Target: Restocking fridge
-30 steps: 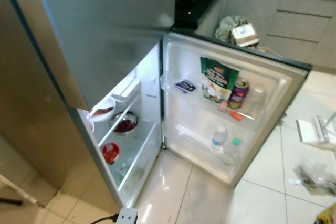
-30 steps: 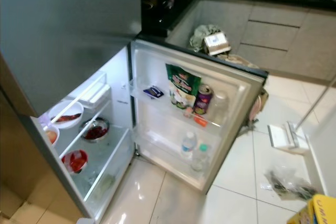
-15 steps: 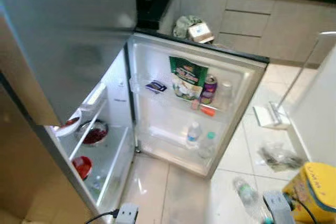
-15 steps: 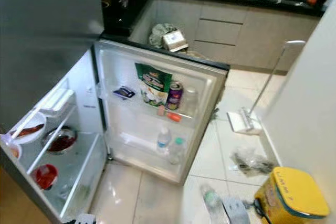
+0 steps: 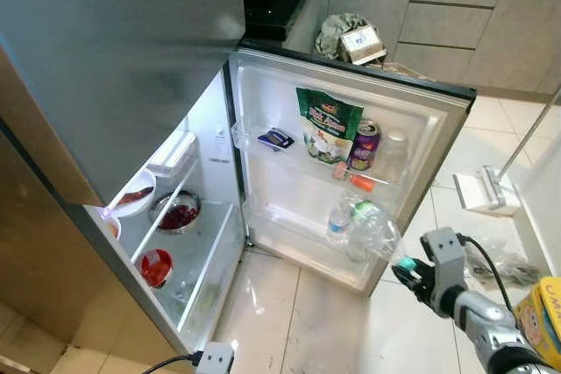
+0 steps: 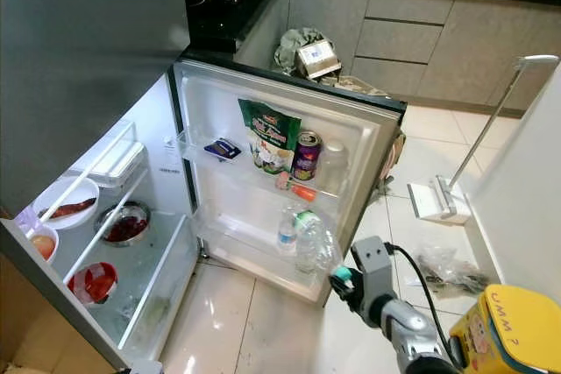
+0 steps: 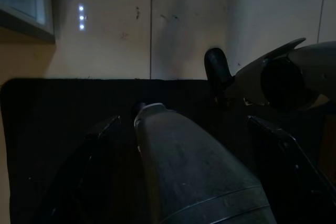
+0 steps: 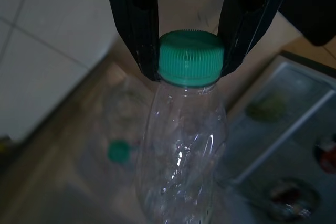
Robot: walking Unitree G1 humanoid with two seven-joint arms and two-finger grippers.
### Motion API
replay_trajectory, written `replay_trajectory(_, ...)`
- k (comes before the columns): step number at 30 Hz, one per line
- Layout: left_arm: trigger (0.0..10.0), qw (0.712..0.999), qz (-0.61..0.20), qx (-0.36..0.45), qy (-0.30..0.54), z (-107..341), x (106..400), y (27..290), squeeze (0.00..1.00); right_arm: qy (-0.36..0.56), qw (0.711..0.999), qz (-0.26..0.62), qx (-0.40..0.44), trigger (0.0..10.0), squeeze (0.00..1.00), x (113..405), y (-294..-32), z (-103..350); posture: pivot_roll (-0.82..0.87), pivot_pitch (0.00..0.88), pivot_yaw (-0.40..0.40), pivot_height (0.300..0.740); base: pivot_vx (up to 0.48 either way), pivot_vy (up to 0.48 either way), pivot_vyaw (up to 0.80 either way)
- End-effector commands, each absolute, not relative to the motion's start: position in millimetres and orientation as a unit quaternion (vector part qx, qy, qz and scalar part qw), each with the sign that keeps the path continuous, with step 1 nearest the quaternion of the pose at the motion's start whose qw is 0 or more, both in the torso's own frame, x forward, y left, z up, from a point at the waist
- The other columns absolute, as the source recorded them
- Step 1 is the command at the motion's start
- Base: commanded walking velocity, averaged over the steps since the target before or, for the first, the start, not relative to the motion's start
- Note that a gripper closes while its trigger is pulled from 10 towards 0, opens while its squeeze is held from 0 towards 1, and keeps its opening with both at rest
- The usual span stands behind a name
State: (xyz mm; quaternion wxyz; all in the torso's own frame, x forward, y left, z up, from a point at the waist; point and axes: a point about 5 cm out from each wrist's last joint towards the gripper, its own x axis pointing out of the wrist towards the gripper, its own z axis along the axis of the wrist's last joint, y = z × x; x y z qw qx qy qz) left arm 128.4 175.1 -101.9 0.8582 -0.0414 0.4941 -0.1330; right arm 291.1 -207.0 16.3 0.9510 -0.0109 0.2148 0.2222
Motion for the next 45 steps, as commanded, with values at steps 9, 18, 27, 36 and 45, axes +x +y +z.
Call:
replay_trajectory(9,10.0,0.853,-0.134,-0.039,0.504,-104,120,176,0.00,0.079,0.978,0.177,-0.076,10.0,0.00,337,-211,79,-0.01,0.000,-0.058,0.740,0.000,0.000,0.00)
replay_trajectory(18,10.0,0.853,-0.131,-0.040,0.504,-105,118,178,0.00,0.098,0.979,0.068,-0.163,10.0,0.00,349,-238,94,0.00,0.000,-0.059,0.740,0.000,0.000,0.00)
replay_trajectory(27,10.0,0.852,-0.134,-0.037,0.505,-105,117,180,0.00,0.086,0.971,-0.031,-0.222,10.0,0.00,346,-271,105,0.00,0.000,-0.048,0.740,0.000,0.000,0.00)
replay_trajectory(36,10.0,0.853,-0.141,-0.035,0.501,-104,121,178,0.00,0.194,0.967,0.027,-0.162,10.0,0.00,319,-260,52,-0.01,0.000,-0.047,0.740,0.000,0.000,0.00)
replay_trajectory(45,10.0,0.853,-0.142,-0.033,0.501,-104,122,177,0.00,0.385,0.909,0.030,-0.158,10.0,0.00,241,-261,-30,-0.02,0.000,-0.049,0.740,0.000,0.000,0.00)
